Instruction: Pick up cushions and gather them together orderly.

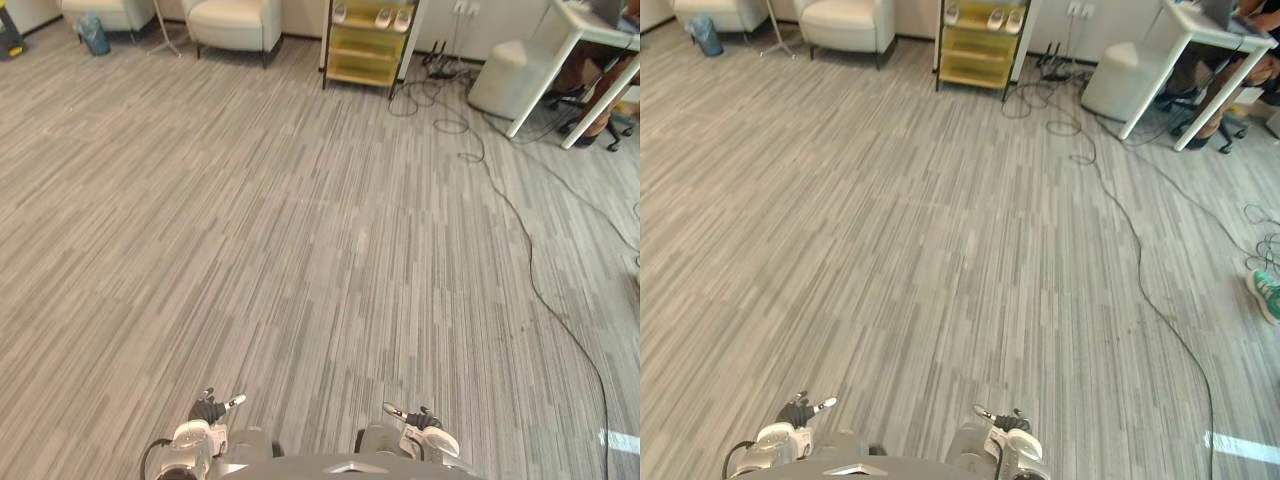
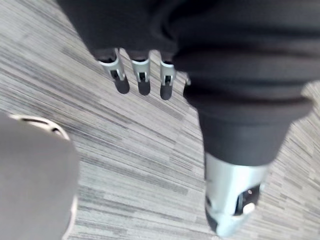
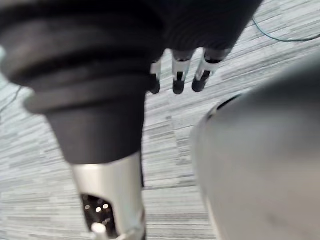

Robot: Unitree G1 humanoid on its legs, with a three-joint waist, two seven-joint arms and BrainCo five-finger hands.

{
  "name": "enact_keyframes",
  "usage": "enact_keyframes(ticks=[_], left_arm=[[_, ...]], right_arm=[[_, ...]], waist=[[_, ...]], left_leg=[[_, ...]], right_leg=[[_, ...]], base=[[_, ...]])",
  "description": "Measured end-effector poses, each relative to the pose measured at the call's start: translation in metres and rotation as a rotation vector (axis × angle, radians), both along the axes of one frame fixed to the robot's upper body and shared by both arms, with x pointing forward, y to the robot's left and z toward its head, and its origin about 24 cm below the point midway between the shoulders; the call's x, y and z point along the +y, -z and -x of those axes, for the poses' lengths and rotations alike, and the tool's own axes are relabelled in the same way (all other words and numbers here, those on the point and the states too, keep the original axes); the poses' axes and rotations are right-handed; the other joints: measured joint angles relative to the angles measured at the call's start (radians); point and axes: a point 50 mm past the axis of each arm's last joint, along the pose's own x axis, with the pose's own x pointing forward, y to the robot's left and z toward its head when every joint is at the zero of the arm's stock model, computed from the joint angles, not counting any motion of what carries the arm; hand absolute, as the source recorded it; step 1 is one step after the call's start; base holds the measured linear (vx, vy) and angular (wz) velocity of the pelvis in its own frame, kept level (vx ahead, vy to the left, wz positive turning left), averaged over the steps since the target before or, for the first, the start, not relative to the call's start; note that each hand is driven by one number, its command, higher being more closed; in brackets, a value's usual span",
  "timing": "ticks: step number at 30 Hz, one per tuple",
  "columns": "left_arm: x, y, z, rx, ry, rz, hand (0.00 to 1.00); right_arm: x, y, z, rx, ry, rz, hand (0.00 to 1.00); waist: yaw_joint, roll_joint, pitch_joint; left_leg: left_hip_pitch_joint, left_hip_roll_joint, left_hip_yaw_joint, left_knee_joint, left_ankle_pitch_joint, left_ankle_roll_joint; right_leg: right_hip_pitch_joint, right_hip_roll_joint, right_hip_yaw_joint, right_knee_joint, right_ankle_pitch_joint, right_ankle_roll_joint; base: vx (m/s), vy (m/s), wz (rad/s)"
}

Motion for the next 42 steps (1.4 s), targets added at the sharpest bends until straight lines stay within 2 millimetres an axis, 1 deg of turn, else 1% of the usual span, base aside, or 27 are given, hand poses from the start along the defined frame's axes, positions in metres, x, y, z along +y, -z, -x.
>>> enact_keyframes(ticks=[1, 2, 3, 4, 5, 6, 8, 11, 13, 14, 15, 16, 20, 21, 22, 24, 25, 28, 30, 32, 33, 35, 36, 38, 39, 40, 42], left_arm=[[-0.005, 0.002, 0.004, 0.011, -0.016, 0.016, 0.0], [-0.01, 0.003, 0.005, 0.013, -0.038, 0.033, 0.0], [-0.011, 0.003, 0.005, 0.011, -0.051, 0.042, 0.0], [-0.013, 0.002, 0.004, 0.004, -0.058, 0.046, 0.0], [-0.012, 0.001, 0.001, -0.013, -0.057, 0.046, 0.0], [-0.01, -0.002, -0.004, -0.041, -0.052, 0.044, 0.0], [-0.008, -0.005, -0.011, -0.072, -0.037, 0.03, 0.0], [-0.006, -0.011, -0.02, -0.129, -0.021, 0.015, 0.0], [-0.006, -0.012, -0.023, -0.145, -0.018, 0.014, 0.0], [-0.008, -0.013, -0.024, -0.147, -0.006, 0.013, 0.0], [-0.011, -0.012, -0.024, -0.143, 0.007, 0.017, 0.0], [-0.011, -0.012, -0.024, -0.142, 0.012, 0.017, 0.0], [0.005, -0.015, -0.028, -0.153, 0.006, -0.019, 0.0], [0.005, -0.014, -0.027, -0.148, 0.002, -0.02, 0.0], [0.006, -0.013, -0.025, -0.137, 0.005, -0.021, 0.0], [0.008, -0.011, -0.021, -0.11, 0.026, -0.03, 0.0], [0.011, -0.009, -0.018, -0.085, 0.043, -0.04, 0.0], [0.009, -0.007, -0.015, -0.062, 0.042, -0.033, 0.0], [0.004, -0.007, -0.015, -0.063, 0.035, -0.019, 0.0], [0.001, -0.006, -0.013, -0.059, 0.026, -0.005, 0.0], [0.0, -0.005, -0.011, -0.056, 0.019, 0.001, 0.0], [0.003, -0.005, -0.009, -0.05, 0.016, -0.006, 0.0], [0.001, -0.003, -0.006, -0.039, 0.01, 0.001, 0.0], [-0.006, -0.001, -0.001, -0.021, 0.0, 0.024, 0.0], [-0.015, 0.001, 0.0, -0.017, -0.01, 0.048, 0.0], [-0.015, 0.001, 0.0, -0.017, -0.012, 0.05, 0.0], [-0.016, -0.001, -0.003, -0.031, -0.014, 0.054, 0.0]], right_arm=[[-0.007, -0.001, 0.002, 0.005, 0.015, 0.015, 0.0], [-0.013, -0.002, 0.003, 0.004, 0.031, 0.027, 0.0], [-0.014, -0.002, 0.004, 0.004, 0.039, 0.029, 0.0], [-0.015, -0.003, 0.004, 0.002, 0.039, 0.032, 0.0], [-0.013, -0.002, 0.003, 0.003, 0.031, 0.028, 0.0], [-0.009, -0.001, 0.003, 0.01, 0.012, 0.021, 0.0], [-0.001, 0.004, 0.007, 0.035, 0.0, -0.001, 0.0], [0.004, 0.004, 0.003, 0.034, -0.02, -0.008, 0.0], [0.006, 0.003, -0.001, 0.025, -0.02, -0.01, 0.0], [0.007, 0.003, -0.001, 0.026, -0.015, -0.008, 0.0], [0.006, 0.004, 0.003, 0.038, -0.012, -0.007, 0.0], [0.003, 0.004, 0.004, 0.043, -0.015, 0.0, 0.0], [0.018, 0.01, 0.009, 0.074, -0.026, -0.044, 0.0], [0.018, 0.011, 0.011, 0.08, -0.025, -0.045, 0.0], [0.019, 0.011, 0.011, 0.082, -0.028, -0.045, 0.0], [0.019, 0.01, 0.01, 0.072, -0.031, -0.043, 0.0], [0.015, 0.009, 0.009, 0.065, -0.037, -0.027, 0.0], [0.012, 0.006, 0.006, 0.045, -0.035, -0.015, 0.0], [0.015, 0.005, 0.003, 0.032, -0.036, -0.019, 0.0], [0.015, 0.005, 0.003, 0.031, -0.035, -0.021, 0.0], [0.015, 0.005, 0.002, 0.029, -0.035, -0.022, 0.0], [0.017, 0.007, 0.006, 0.037, -0.033, -0.034, 0.0], [0.013, 0.006, 0.006, 0.037, -0.028, -0.026, 0.0], [0.008, 0.006, 0.008, 0.045, -0.022, -0.016, 0.0], [0.003, 0.006, 0.01, 0.047, -0.007, -0.009, 0.0], [0.002, 0.006, 0.011, 0.048, -0.001, -0.008, 0.0], [0.0, 0.007, 0.017, 0.063, 0.005, -0.005, 0.0]], waist=[[0.002, 0.032, -0.005], [0.001, 0.069, -0.011], [0.0, 0.085, -0.011], [0.0, 0.099, -0.009], [0.011, 0.107, 0.003], [0.018, 0.109, 0.016], [0.034, 0.08, 0.027], [0.063, 0.071, 0.024], [0.072, 0.066, 0.026], [0.074, 0.063, 0.027], [0.081, 0.069, 0.025], [0.089, 0.069, 0.022], [0.093, 0.01, 0.005], [0.094, 0.005, -0.002], [0.097, 0.001, -0.007], [0.085, -0.009, -0.009], [0.064, -0.017, -0.009], [0.057, -0.012, -0.003], [0.06, -0.012, 0.004], [0.058, -0.013, 0.004], [0.057, -0.013, 0.002], [0.055, -0.034, -0.008], [0.054, -0.011, -0.014], [0.049, 0.026, -0.032], [0.047, 0.061, -0.038], [0.047, 0.061, -0.038], [0.054, 0.064, -0.038]], left_leg=[[-0.021, 0.037, -0.038, 0.101, 0.012, -0.021], [-0.083, 0.088, -0.061, 0.268, 0.049, -0.063], [-0.156, 0.116, -0.078, 0.439, 0.126, -0.083], [-0.239, 0.145, -0.091, 0.61, 0.278, -0.1], [-0.359, 0.206, -0.063, 0.869, 0.299, -0.112], [-0.423, 0.237, -0.02, 0.999, 0.245, -0.086], [-0.495, 0.234, 0.039, 1.048, 0.195, -0.086], [-0.646, 0.205, 0.13, 0.839, 0.098, -0.076], [-0.678, 0.152, 0.132, 0.532, 0.097, -0.083], [-0.672, 0.107, 0.108, 0.27, 0.157, -0.099], [-0.648, 0.082, 0.073, 0.106, 0.313, -0.123], [-0.63, 0.069, 0.076, 0.094, 0.375, -0.106], [-0.646, 0.008, 0.082, 0.253, 0.228, -0.006], [-0.639, 0.001, 0.088, 0.286, 0.182, 0.003], [-0.611, -0.004, 0.106, 0.304, 0.131, 0.009], [-0.559, -0.028, 0.126, 0.305, 0.091, 0.015], [-0.504, -0.046, 0.13, 0.301, 0.073, 0.018], [-0.367, -0.063, 0.13, 0.223, 0.071, 0.017], [-0.265, -0.057, 0.125, 0.139, 0.071, 0.017], [-0.241, -0.047, 0.123, 0.109, 0.067, 0.009], [-0.229, -0.037, 0.12, 0.087, 0.06, -0.006], [-0.201, -0.049, 0.1, 0.061, 0.045, -0.041], [-0.183, -0.027, 0.07, 0.056, 0.037, -0.058], [-0.186, 0.005, 0.043, 0.068, 0.038, -0.066], [-0.208, 0.036, 0.026, 0.142, 0.038, -0.068], [-0.225, 0.045, 0.021, 0.178, 0.038, -0.071], [-0.329, 0.097, 0.02, 0.43, 0.062, -0.122]], right_leg=[[0.0, 0.018, -0.009, 0.075, -0.008, -0.018], [0.018, 0.047, -0.042, 0.113, -0.072, -0.041], [0.043, 0.072, -0.05, 0.122, -0.113, -0.048], [0.084, 0.099, -0.052, 0.108, -0.138, -0.065], [0.163, 0.149, -0.035, 0.069, -0.171, -0.09], [0.248, 0.175, -0.021, 0.032, -0.19, -0.104], [0.346, 0.183, 0.006, -0.03, -0.201, -0.103], [0.494, 0.175, 0.093, -0.158, -0.193, -0.078], [0.545, 0.144, 0.14, -0.21, -0.199, -0.056], [0.576, 0.113, 0.163, -0.232, -0.219, -0.024], [0.603, 0.094, 0.191, -0.249, -0.246, 0.002], [0.618, 0.09, 0.203, -0.255, -0.253, 0.01], [0.652, 0.019, 0.197, -0.236, -0.215, 0.003], [0.641, 0.011, 0.207, -0.174, -0.226, 0.02], [0.574, -0.007, 0.225, 0.016, -0.253, 0.063], [0.414, -0.03, 0.251, 0.392, -0.242, 0.154], [0.309, -0.046, 0.231, 0.641, -0.241, 0.156], [0.202, -0.06, 0.099, 0.753, -0.295, 0.081], [0.172, -0.058, -0.037, 0.591, -0.344, 0.023], [0.158, -0.051, -0.088, 0.431, -0.341, 0.013], [0.147, -0.033, -0.087, 0.259, -0.305, 0.007], [0.149, -0.021, -0.052, 0.057, -0.125, -0.007], [0.161, 0.002, -0.049, 0.068, -0.094, -0.026], [0.18, 0.035, -0.063, 0.044, -0.122, -0.033], [0.215, 0.064, -0.082, 0.007, -0.137, -0.044], [0.224, 0.071, -0.089, -0.005, -0.139, -0.045], [0.294, 0.095, -0.102, -0.058, -0.151, -0.056]], base=[[0.62, -0.293, 0.23], [0.87, -0.395, 0.12], [0.77, -0.309, -0.09], [0.65, -0.179, -0.34], [0.66, -0.128, -0.56], [0.63, -0.114, -0.58], [0.57, -0.066, -0.51], [0.57, 0.036, -0.76], [0.47, 0.172, -0.76], [0.49, 0.267, -0.73], [0.6, 0.347, -0.67], [0.61, 0.361, -0.48], [0.47, 0.274, -0.03], [0.45, 0.245, -0.11], [0.41, 0.221, -0.27], [0.41, 0.193, -0.15], [0.41, 0.12, 0.11], [0.4, 0.063, 0.1], [0.37, -0.034, 0.12], [0.27, -0.099, 0.17], [0.31, -0.161, 0.17], [0.35, -0.201, 0.1], [0.28, -0.177, 0.03], [0.31, -0.212, 0.05], [0.38, -0.285, 0.13], [0.36, -0.247, 0.17], [0.26, -0.139, 0.13]])
